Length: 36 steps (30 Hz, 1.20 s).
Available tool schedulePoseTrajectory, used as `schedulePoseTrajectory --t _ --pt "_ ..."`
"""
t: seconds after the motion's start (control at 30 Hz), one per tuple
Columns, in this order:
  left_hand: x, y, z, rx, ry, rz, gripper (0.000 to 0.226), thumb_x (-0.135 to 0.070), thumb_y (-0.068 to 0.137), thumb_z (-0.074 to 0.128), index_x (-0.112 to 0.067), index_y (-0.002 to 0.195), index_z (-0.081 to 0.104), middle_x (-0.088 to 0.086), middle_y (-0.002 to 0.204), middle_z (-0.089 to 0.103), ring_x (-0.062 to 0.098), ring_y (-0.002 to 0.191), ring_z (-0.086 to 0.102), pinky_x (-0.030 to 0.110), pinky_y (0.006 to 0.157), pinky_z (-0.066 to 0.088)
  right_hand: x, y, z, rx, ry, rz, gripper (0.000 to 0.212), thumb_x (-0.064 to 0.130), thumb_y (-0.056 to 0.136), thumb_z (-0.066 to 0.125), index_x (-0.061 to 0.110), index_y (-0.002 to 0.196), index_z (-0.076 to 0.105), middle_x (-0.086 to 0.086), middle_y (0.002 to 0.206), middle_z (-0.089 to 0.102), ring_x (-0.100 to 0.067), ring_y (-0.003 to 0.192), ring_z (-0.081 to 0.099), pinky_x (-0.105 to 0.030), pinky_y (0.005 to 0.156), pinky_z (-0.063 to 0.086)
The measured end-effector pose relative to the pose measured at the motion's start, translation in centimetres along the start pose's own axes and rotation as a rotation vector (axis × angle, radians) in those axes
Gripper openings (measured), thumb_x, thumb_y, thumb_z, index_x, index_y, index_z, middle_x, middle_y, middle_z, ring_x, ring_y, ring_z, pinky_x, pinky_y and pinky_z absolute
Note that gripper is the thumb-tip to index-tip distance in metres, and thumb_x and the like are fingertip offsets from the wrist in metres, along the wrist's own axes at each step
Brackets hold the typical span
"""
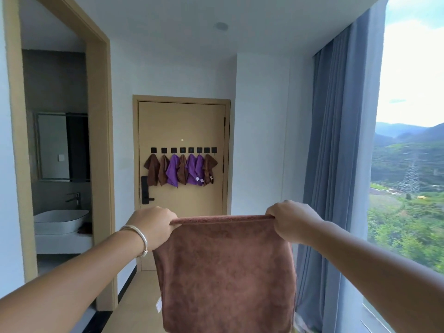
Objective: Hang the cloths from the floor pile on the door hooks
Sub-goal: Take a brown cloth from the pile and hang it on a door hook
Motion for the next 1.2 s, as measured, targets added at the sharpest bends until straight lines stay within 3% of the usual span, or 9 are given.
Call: schedulePoseTrajectory --t 0.17,0.4,0.53,0.63,0.8,1.0,1.2 --pt "1.5 4.2 3.1 0.025 0.008 -0.05 0.044 -0.046 0.099 0.03 -0.029 0.061 0.044 -0.009 0.067 0.056 0.013 0.065 0.055 0.028 0.054 0.035 -0.4 5.6 2.5 0.01 0.011 -0.028 0.042 0.007 0.079 0.033 0.024 0.1 0.065 0.0 0.09 0.06 -0.023 0.076 0.054 -0.031 0.061 0.041" --pt "1.7 13.1 7.1 0.035 0.043 -0.08 0.039 -0.044 0.099 0.032 -0.029 0.074 0.058 -0.008 0.071 0.059 0.014 0.069 0.059 0.027 0.058 0.043 -4.5 15.5 7.7 -0.024 0.07 -0.055 0.046 0.006 0.081 0.032 0.026 0.107 0.065 -0.001 0.097 0.064 -0.022 0.08 0.056 -0.03 0.062 0.04" --pt "1.0 18.4 9.2 0.009 0.058 -0.057 0.036 -0.042 0.098 0.034 -0.03 0.07 0.052 -0.009 0.073 0.06 0.014 0.07 0.057 0.027 0.054 0.036 -7.6 20.7 10.1 -0.039 0.099 -0.058 0.047 0.005 0.08 0.032 0.027 0.103 0.065 0.001 0.091 0.063 -0.021 0.078 0.056 -0.028 0.06 0.038" --pt "0.6 22.9 11.1 0.005 0.069 -0.067 0.037 -0.04 0.098 0.034 -0.029 0.065 0.047 -0.008 0.073 0.059 0.015 0.068 0.058 0.027 0.057 0.04 -10.0 25.1 12.3 -0.028 0.119 -0.065 0.047 0.004 0.079 0.031 0.028 0.101 0.066 0.001 0.09 0.063 -0.02 0.078 0.057 -0.028 0.06 0.039" --pt "0.7 28.8 15.0 0.028 0.126 -0.086 0.036 -0.042 0.098 0.033 -0.028 0.077 0.058 -0.008 0.074 0.061 0.015 0.069 0.059 0.026 0.056 0.037 -12.5 32.3 16.5 -0.006 0.132 -0.08 0.047 0.006 0.079 0.031 0.027 0.101 0.066 0.001 0.091 0.063 -0.02 0.08 0.059 -0.029 0.062 0.044" --pt "3.2 34.6 20.6 0.105 0.12 -0.113 0.04 -0.045 0.099 0.032 -0.026 0.068 0.05 -0.006 0.074 0.059 0.018 0.07 0.059 0.027 0.059 0.038 -12.6 41.0 21.6 0.028 0.116 -0.069 0.046 0.008 0.078 0.031 0.028 0.102 0.065 0.001 0.095 0.063 -0.021 0.084 0.06 -0.032 0.072 0.052" --pt "9.0 40.5 25.8 0.079 0.088 -0.088 0.038 -0.042 0.099 0.033 -0.025 0.067 0.046 -0.005 0.072 0.057 0.018 0.067 0.056 0.028 0.06 0.041 -10.1 49.2 25.6 0.036 0.051 -0.074 0.048 0.005 0.074 0.03 0.028 0.098 0.063 0.004 0.09 0.062 -0.018 0.08 0.06 -0.03 0.067 0.051"
Point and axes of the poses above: each hand's wrist, its own y-axis towards the middle knuckle, its own z-axis out of the palm, x = y × z, the point moved 4 cm from there along y, towards the middle knuckle
